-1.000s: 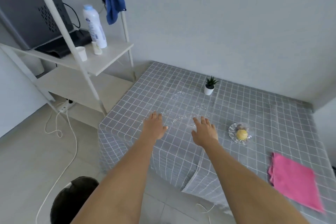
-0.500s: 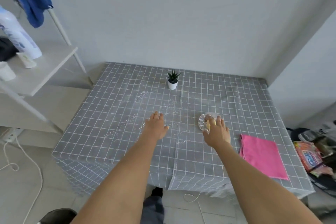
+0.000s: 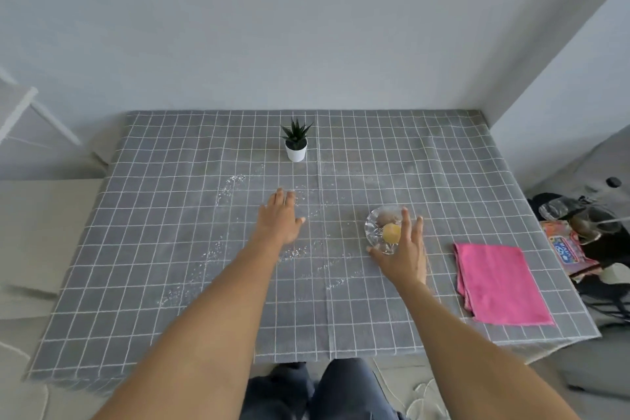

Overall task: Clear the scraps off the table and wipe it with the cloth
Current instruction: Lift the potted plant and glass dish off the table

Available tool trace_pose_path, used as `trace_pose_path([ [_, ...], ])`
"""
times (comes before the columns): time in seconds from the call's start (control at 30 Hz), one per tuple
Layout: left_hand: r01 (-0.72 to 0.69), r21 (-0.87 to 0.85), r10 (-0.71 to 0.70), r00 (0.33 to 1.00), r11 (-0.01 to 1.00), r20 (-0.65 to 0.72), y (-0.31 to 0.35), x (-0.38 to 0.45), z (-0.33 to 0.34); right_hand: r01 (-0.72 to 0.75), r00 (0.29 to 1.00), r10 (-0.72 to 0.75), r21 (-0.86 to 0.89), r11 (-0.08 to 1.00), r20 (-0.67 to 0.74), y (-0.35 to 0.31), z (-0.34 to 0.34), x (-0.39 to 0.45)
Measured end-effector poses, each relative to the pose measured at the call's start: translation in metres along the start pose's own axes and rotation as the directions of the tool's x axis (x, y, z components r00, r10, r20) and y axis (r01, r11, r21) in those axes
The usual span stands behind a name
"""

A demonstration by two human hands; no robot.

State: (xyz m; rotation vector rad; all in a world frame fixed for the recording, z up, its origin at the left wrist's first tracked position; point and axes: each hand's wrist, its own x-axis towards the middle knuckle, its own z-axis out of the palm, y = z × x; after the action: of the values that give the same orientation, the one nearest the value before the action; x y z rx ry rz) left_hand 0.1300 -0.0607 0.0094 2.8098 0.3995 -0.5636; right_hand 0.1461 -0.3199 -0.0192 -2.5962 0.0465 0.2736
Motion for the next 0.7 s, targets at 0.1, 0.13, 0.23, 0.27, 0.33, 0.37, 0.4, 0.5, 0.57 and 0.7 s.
trace_pose_path([
  [0.1, 0.004, 0.006, -0.004, 1.000, 1.000, 0.004, -0.008, 0.015, 0.004, -0.009, 0.999, 0.012, 0.086, 0.996, -0.037, -0.001, 0.010, 0.004],
  [0.13, 0.008, 0.002, -0.008, 1.000, 1.000, -0.003, -0.009, 0.019, 0.006, -0.002, 0.998, 0.008, 0.111, 0.994, -0.054, -0.001, 0.012, 0.006],
  [0.23, 0.029, -0.050, -0.031, 0.999, 0.998, -0.038, -0.011, 0.035, 0.007, 0.033, 0.995, -0.017, 0.161, 0.986, -0.099, -0.003, 0.018, 0.015],
  [0.27, 0.036, -0.075, -0.040, 0.998, 0.997, -0.054, -0.011, 0.041, 0.007, 0.047, 0.994, -0.029, 0.178, 0.983, -0.106, -0.003, 0.020, 0.018],
  [0.33, 0.036, -0.103, -0.046, 0.994, 0.994, -0.095, -0.010, 0.052, 0.006, 0.075, 0.992, -0.052, 0.203, 0.976, -0.118, -0.004, 0.025, 0.024],
  [0.37, 0.031, -0.117, -0.045, 0.992, 0.993, -0.115, -0.010, 0.058, 0.005, 0.083, 0.991, -0.058, 0.207, 0.975, -0.123, -0.005, 0.027, 0.027],
  [0.4, 0.030, -0.137, -0.048, 0.990, 0.990, -0.131, -0.009, 0.064, 0.004, 0.091, 0.990, -0.065, 0.206, 0.974, -0.129, -0.007, 0.028, 0.030],
  [0.5, 0.043, -0.214, -0.082, 0.981, 0.976, -0.178, -0.007, 0.079, 0.002, 0.128, 0.986, -0.103, 0.200, 0.971, -0.133, -0.016, 0.033, 0.042],
  [0.57, 0.038, -0.293, -0.103, 0.972, 0.955, -0.213, -0.004, 0.088, 0.001, 0.161, 0.982, -0.137, 0.201, 0.966, -0.129, -0.022, 0.036, 0.052],
  [0.7, -0.022, -0.465, -0.146, 0.936, 0.885, -0.321, 0.000, 0.109, 0.001, 0.217, 0.973, -0.195, 0.208, 0.954, -0.123, -0.033, 0.046, 0.072],
])
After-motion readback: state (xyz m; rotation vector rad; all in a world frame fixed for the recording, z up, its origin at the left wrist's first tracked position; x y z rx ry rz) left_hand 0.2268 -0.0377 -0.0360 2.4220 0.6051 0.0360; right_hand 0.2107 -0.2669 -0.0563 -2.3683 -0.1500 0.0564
